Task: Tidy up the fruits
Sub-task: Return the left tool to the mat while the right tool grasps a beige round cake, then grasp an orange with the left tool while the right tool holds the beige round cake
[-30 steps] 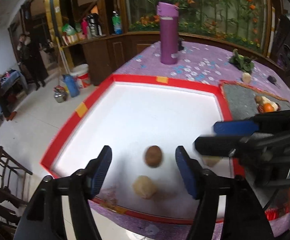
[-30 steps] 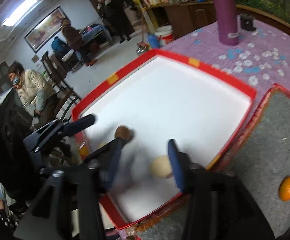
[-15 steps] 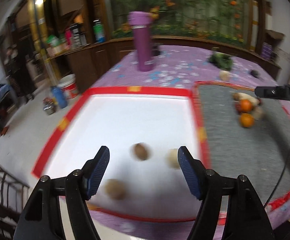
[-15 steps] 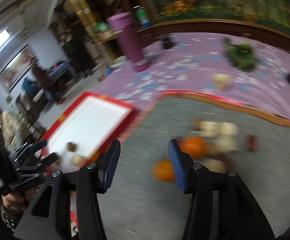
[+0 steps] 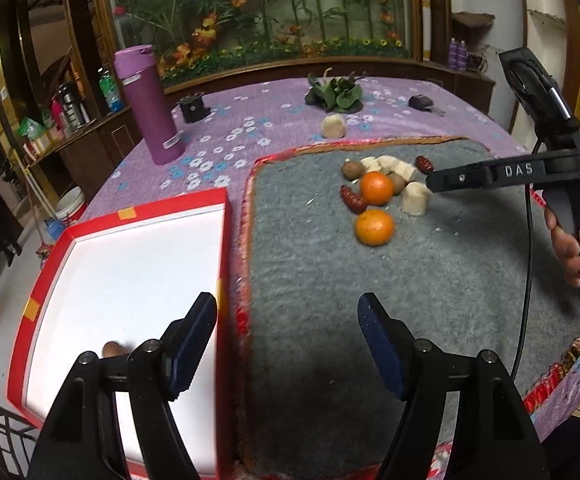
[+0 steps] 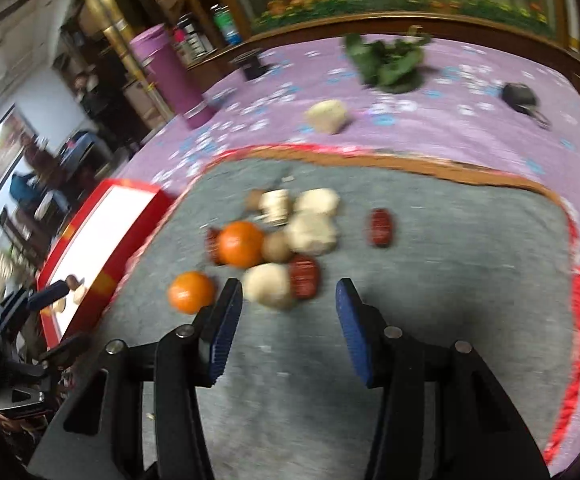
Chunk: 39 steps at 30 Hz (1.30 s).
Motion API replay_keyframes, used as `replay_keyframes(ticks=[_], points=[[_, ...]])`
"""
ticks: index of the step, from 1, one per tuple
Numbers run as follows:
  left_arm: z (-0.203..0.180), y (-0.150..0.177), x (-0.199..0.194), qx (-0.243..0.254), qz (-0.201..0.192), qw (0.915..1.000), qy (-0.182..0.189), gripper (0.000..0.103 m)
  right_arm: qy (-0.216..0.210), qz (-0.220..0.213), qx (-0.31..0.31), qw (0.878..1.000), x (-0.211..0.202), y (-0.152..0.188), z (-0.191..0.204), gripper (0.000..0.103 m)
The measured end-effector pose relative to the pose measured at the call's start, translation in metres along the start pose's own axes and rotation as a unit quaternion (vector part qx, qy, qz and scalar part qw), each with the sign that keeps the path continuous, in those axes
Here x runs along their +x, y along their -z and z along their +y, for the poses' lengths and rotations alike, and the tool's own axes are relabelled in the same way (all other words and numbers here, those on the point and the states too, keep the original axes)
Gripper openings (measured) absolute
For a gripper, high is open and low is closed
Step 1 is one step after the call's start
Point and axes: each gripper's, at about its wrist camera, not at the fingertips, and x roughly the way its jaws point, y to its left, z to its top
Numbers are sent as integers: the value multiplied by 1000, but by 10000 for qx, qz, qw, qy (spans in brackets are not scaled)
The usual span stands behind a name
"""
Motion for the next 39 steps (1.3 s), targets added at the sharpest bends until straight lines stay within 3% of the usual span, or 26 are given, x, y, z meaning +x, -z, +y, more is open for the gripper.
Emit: replay_keyframes(ticks=[3, 8, 13, 15, 17, 21, 23, 26, 29, 32, 34, 36, 39], points=[[6, -1, -11, -54, -48, 9998, -190, 73, 143, -34, -179, 9997, 5, 1, 17, 51], [29, 1, -43, -262, -501, 9967, -580, 73, 884, 340, -2, 9955, 30, 5, 26, 43], [118, 21, -86, -1258, -722, 9807, -1312, 75, 1512, 262, -35, 9882, 41, 2, 35, 30], [161, 35, -102, -1780, -742, 9657, -1737, 77, 1681, 157, -117, 9856, 43, 2, 40, 30], [210, 58, -121, -2323, -670, 9419, -2331, 79, 1732, 86, -94, 9848, 43, 2, 42, 30], [270, 98, -141, -2913, -329, 9017, -3177, 79, 1326, 12, 311, 9907, 25, -1, 34, 30], [294, 115, -152, -3110, -199, 8831, -3507, 79, 743, -170, 384, 9964, 5, -12, 44, 30], [324, 134, -172, -3439, -35, 8490, -4011, 79, 138, -406, 25, 9991, -17, -31, 88, 30], [325, 146, -184, -3605, -57, 8345, -4168, 80, -795, -284, -507, 9951, -15, -52, 163, 30], [313, 150, -169, -3544, 30, 8479, -3942, 81, -1630, 4, -1133, 9801, -3, -56, 251, 30], [301, 156, -151, -3362, 276, 8637, -3745, 81, -2102, 13, -1531, 9656, -7, -44, 294, 30], [292, 161, -134, -3239, 472, 8742, -3586, 81, -2157, -198, -1887, 9578, -12, -26, 307, 30], [280, 157, -120, -3158, 457, 8901, -3254, 81, -1769, 56, -1768, 9682, 8, -10, 284, 30]])
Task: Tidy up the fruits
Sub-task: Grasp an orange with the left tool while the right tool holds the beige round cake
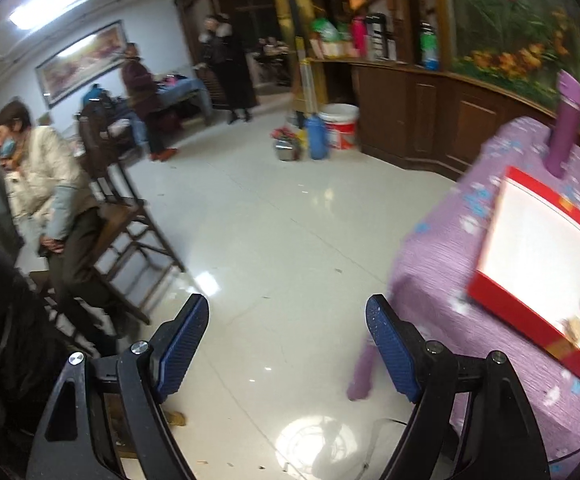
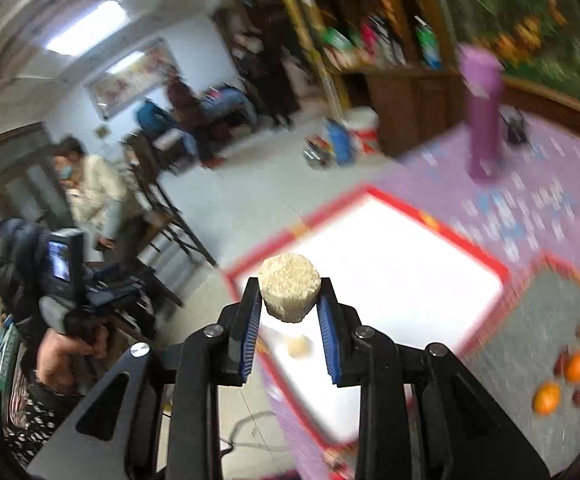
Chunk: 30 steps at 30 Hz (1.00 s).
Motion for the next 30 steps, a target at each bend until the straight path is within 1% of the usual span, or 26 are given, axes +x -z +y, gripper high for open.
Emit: replay_keyframes(ticks=[2, 3, 5, 8, 11, 12, 15, 17, 19, 20, 23, 24, 26, 27, 28, 29, 30], points=[[-15, -4, -3, 103, -41, 9998, 185, 81, 294, 265, 355, 9986, 8, 17, -31, 30], [-28, -7, -5, 251, -105, 9989, 384, 81, 414, 319, 492, 9974, 8, 24, -44, 30], [-50, -10, -15, 485, -240, 9966, 620, 81, 723, 348, 705, 9943, 0, 39, -69, 30], [-92, -15, -31, 953, -452, 9881, 1123, 81, 969, 315, 1018, 9896, -17, 54, -99, 30], [-138, -15, -47, 1417, -617, 9752, 1584, 81, 1211, 136, 1340, 9835, -40, 65, -128, 30], [-153, -14, -51, 1576, -614, 9691, 1797, 81, 1280, 60, 1435, 9813, -48, 65, -137, 30], [-202, -10, -64, 1995, -628, 9483, 2389, 81, 1522, -182, 1848, 9707, -81, 85, -169, 30], [-235, -6, -70, 2306, -568, 9325, 2720, 81, 1784, -328, 2100, 9607, -105, 100, -190, 30], [-266, 1, -75, 2550, -478, 9195, 2952, 81, 2056, -486, 2300, 9500, -129, 114, -209, 30], [-284, 4, -77, 2706, -429, 9103, 3102, 81, 2114, -552, 2400, 9459, -138, 120, -217, 29], [-325, 18, -84, 3043, -321, 8958, 3224, 81, 2329, -725, 2665, 9325, -165, 139, -241, 29], [-343, 24, -88, 3178, -259, 8876, 3324, 81, 2336, -762, 2747, 9296, -171, 145, -248, 29], [-364, 30, -92, 3324, -156, 8781, 3437, 81, 2277, -807, 2923, 9253, -176, 157, -264, 29], [-378, 37, -95, 3471, -95, 8694, 3516, 81, 2254, -817, 2979, 9240, -176, 160, -269, 29], [-387, 41, -96, 3551, -63, 8658, 3524, 81, 2192, -828, 3028, 9238, -174, 163, -275, 29], [-391, 43, -95, 3599, -34, 8652, 3492, 81, 2152, -837, 3044, 9241, -174, 165, -278, 29], [-400, 47, -96, 3655, 7, 8628, 3492, 81, 2119, -854, 3056, 9244, -175, 166, -280, 29]])
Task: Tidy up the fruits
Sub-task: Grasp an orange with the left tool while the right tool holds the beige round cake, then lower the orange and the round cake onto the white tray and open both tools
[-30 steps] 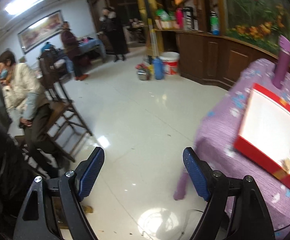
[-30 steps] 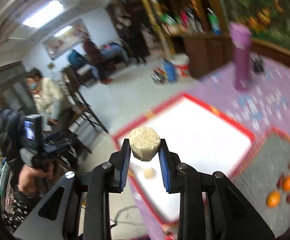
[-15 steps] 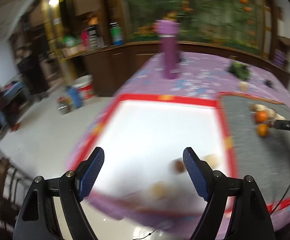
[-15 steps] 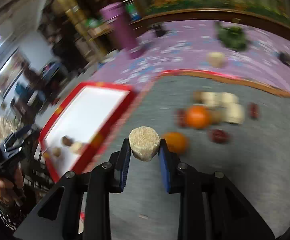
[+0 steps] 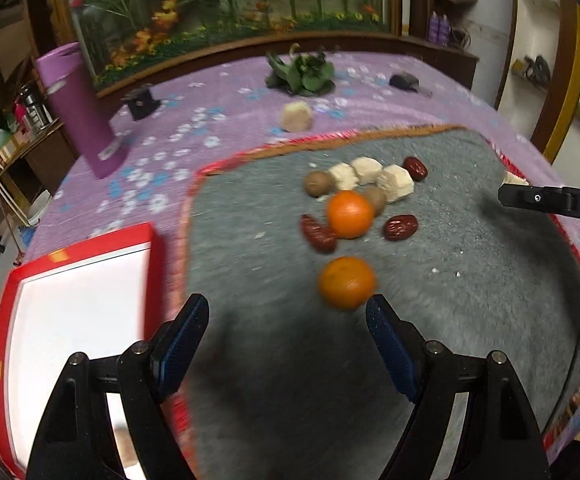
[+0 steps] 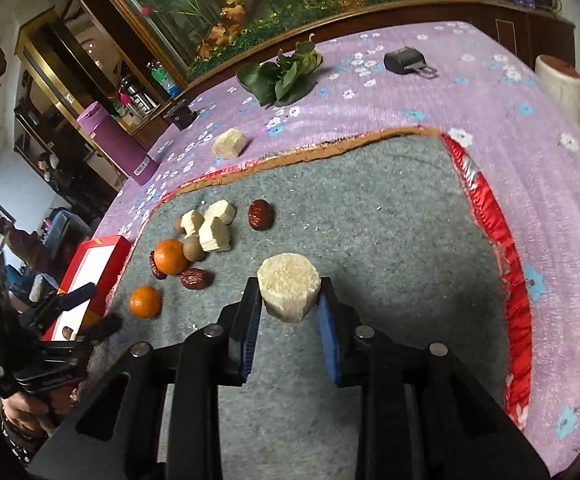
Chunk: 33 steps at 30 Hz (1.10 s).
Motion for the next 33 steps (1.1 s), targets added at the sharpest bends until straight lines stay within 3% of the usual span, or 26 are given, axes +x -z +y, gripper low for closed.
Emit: replay_keyframes(ticks=[6, 9, 11, 13, 18, 25, 29, 33], points=[[-17, -11, 27, 115, 233, 9996, 87, 80, -292, 2, 34, 9996, 8, 1, -7, 29], [-15, -10, 32, 25, 257, 9993, 276, 59, -325, 41, 16, 9995, 12, 3, -7, 29], [-14, -11, 33, -27, 190, 9993, 323, 52, -364, 80, 33, 9993, 13, 3, -7, 29], [-16, -13, 34, 1, 124, 9996, 273, 32, -363, 80, -17, 9993, 13, 3, -4, 29], [-9, -9, 25, -104, -44, 9995, 300, 31, -488, 190, -330, 9981, 16, -1, 28, 29], [32, 17, -38, -381, -724, 9960, -346, 31, -917, 449, -1322, 9859, 38, -4, 133, 30], [81, 43, -77, -881, -951, 9871, -940, 31, -1285, 785, -1758, 9728, 68, 6, 203, 30], [138, 73, -94, -1426, -874, 9694, -1800, 31, -1610, 1170, -2056, 9582, 103, 30, 267, 30]])
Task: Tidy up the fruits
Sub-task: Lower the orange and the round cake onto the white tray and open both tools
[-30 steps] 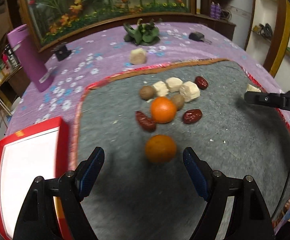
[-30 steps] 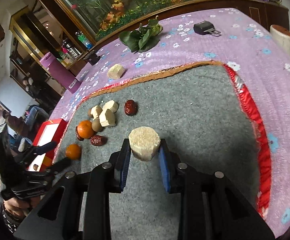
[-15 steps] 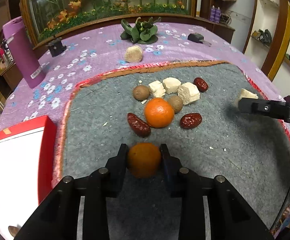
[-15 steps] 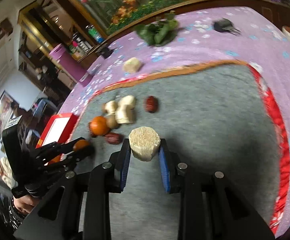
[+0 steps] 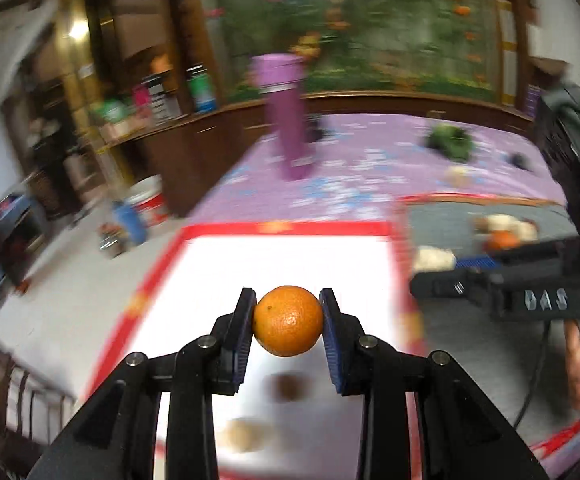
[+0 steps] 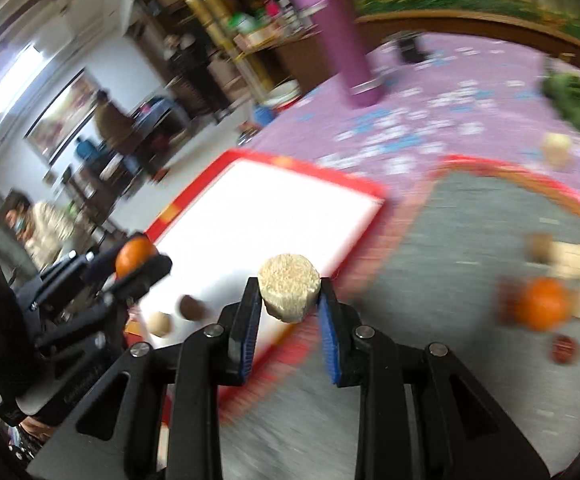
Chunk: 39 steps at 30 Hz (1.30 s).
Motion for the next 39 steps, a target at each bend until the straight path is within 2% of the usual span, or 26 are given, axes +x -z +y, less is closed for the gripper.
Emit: replay_keyframes(ticks=[4, 8, 11, 12, 13, 14, 15, 16, 19, 21, 24, 28, 32, 34, 36, 38, 39], points=[[32, 14, 20, -230, 231, 9980, -550, 31, -87, 320, -223, 9992, 48, 0, 38, 30], [42, 25, 44, -422, 445, 9958, -673, 32, 41, 492, -285, 9984, 69, 3, 48, 30], [43, 26, 54, -486, 502, 9944, -799, 33, 280, 496, -519, 9970, 69, 5, 55, 31], [44, 25, 53, -481, 495, 9942, -820, 38, 284, 528, -530, 9968, 69, 5, 55, 37], [43, 24, 50, -461, 448, 9939, -891, 52, 257, 559, -495, 9969, 69, 3, 57, 41], [43, 25, 42, -448, 347, 9933, -1009, 61, 235, 524, -464, 9973, 66, 3, 56, 46], [48, 28, 34, -440, 210, 9924, -1134, 76, 230, 434, -454, 9978, 62, 0, 56, 47], [48, 28, 28, -429, 87, 9914, -1231, 80, 226, 296, -478, 9982, 56, -1, 56, 47], [51, 25, 12, -432, -173, 9897, -1355, 80, 165, -139, -519, 9984, 31, -4, 52, 50], [53, 26, 1, -473, -313, 9900, -1295, 81, 164, -394, -475, 9980, 13, -6, 47, 56], [51, 31, -8, -513, -395, 9906, -1201, 82, 272, -636, -463, 9965, -7, -4, 41, 57], [46, 46, -12, -439, -267, 9929, -1070, 82, 487, -665, -464, 9955, -18, 7, 35, 58], [57, 53, -28, -529, -221, 9931, -1020, 82, 452, -553, -505, 9962, -23, 10, 43, 58], [71, 49, -45, -587, -350, 9905, -1192, 82, 413, -775, -749, 9933, -36, 3, 61, 58], [91, 42, -64, -740, -529, 9832, -1583, 82, 315, -1047, -1058, 9884, -51, -4, 87, 58], [114, 36, -88, -934, -682, 9725, -2020, 86, 167, -1493, -1369, 9791, -73, -11, 119, 60], [128, 31, -102, -1051, -737, 9645, -2306, 92, 106, -1695, -1471, 9744, -83, -16, 134, 64]])
